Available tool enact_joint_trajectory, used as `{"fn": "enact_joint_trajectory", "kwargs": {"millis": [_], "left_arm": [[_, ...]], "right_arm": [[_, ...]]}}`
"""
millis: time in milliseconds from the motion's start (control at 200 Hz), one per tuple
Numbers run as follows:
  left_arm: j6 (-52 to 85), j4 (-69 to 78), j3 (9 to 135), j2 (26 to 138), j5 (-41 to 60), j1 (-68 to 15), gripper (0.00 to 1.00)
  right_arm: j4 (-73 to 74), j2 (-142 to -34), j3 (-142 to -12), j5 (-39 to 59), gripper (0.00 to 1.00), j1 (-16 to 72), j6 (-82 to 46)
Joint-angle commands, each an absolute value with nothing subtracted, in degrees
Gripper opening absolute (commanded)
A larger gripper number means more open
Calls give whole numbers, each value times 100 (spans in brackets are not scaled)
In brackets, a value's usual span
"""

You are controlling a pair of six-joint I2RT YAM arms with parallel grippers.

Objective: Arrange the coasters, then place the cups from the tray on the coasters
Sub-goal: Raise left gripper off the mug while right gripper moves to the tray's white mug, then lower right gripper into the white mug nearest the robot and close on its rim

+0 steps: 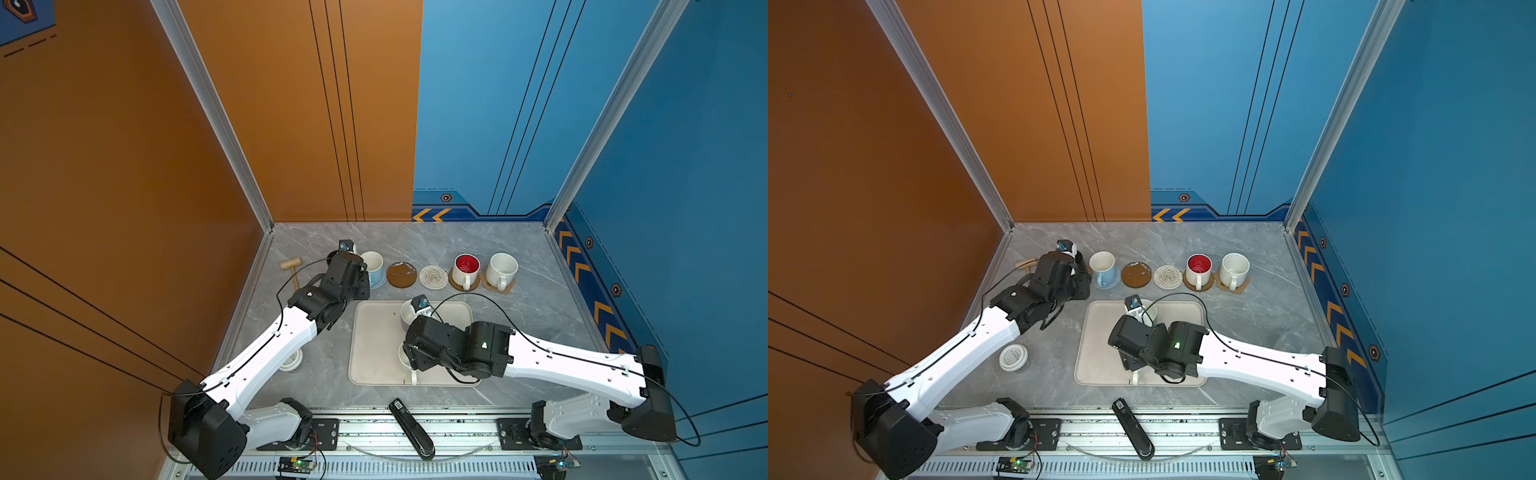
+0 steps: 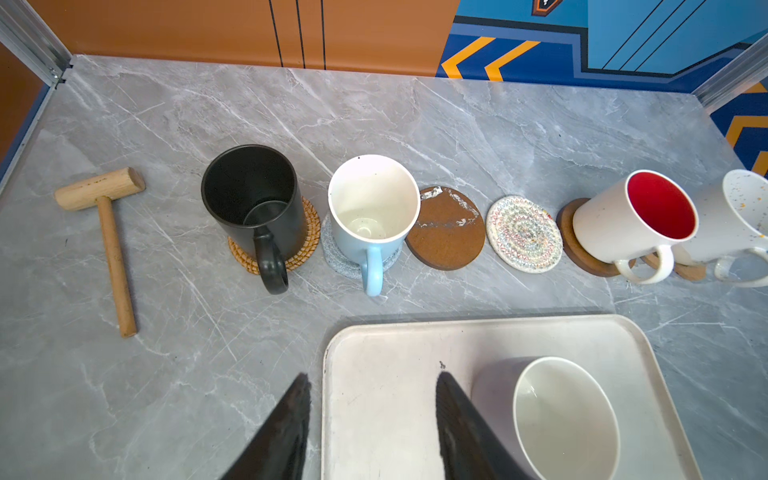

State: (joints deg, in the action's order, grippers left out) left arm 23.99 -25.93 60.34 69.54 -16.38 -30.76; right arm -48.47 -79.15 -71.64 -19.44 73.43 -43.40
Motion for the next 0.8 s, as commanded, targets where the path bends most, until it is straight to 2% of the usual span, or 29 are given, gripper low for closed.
{"fn": "enact_joint_trajectory", "kwargs": {"millis": [0,160,295,796], "left_arm": [[2496,-2663,5941,6740,-1785,-3180,50],[2558,-2662,5713,6571,-1805,-3230,50],[2625,-2652,5630,6478,-1822,-3285,50],[2596,-2663,5494,6458,-1880,-3296,51]], "right_arm": [[-5475,-7973,-7212,-2463,76,7682,-4998],[-5482,-8065,-7013,-2315,75,8059,-5413],[-5384,-8260,-6816,-2131,70,8157,-5588],[-4421,-8654,-6393,-1444,53,7964,-5460]]}}
